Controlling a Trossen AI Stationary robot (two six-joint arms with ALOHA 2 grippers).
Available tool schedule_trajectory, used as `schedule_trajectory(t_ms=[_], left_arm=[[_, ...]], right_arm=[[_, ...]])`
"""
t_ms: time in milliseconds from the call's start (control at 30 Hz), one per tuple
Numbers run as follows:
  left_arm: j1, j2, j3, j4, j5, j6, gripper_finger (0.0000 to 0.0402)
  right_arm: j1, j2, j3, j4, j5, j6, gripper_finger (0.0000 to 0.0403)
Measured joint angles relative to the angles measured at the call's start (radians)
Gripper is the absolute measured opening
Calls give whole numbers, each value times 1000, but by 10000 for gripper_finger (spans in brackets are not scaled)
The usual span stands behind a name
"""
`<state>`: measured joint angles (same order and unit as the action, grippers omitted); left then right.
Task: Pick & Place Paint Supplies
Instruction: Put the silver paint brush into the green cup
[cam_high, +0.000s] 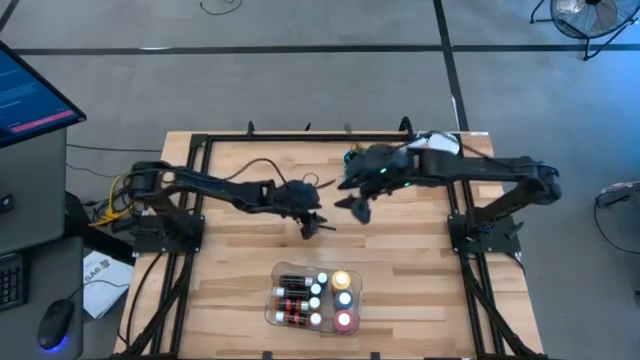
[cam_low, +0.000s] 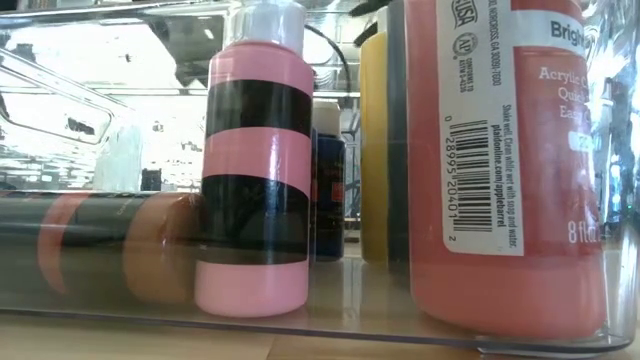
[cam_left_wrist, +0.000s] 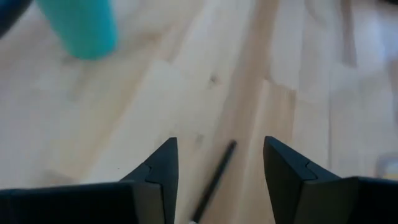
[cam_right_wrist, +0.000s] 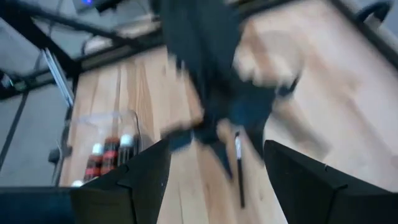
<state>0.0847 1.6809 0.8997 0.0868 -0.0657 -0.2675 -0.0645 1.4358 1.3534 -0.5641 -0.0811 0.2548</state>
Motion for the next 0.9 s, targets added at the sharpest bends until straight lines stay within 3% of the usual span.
schedule_trajectory(t_ms=[200,367,667,900], left_arm=[[35,-173,-5,-294,-154,-74,140],[63,-363,-114,-444,-240,-306,140],[15,-819,-443,-382,-245,-580,140],[-67,-1069,-531,-351,-322,-652,140]], right_arm=[[48,148,1,29,-25,-1,249],[51,273,1,90,-56,-61,249],[7,438,27,246,-83,-107,249],[-17,538,67,249,-112,-105,249]])
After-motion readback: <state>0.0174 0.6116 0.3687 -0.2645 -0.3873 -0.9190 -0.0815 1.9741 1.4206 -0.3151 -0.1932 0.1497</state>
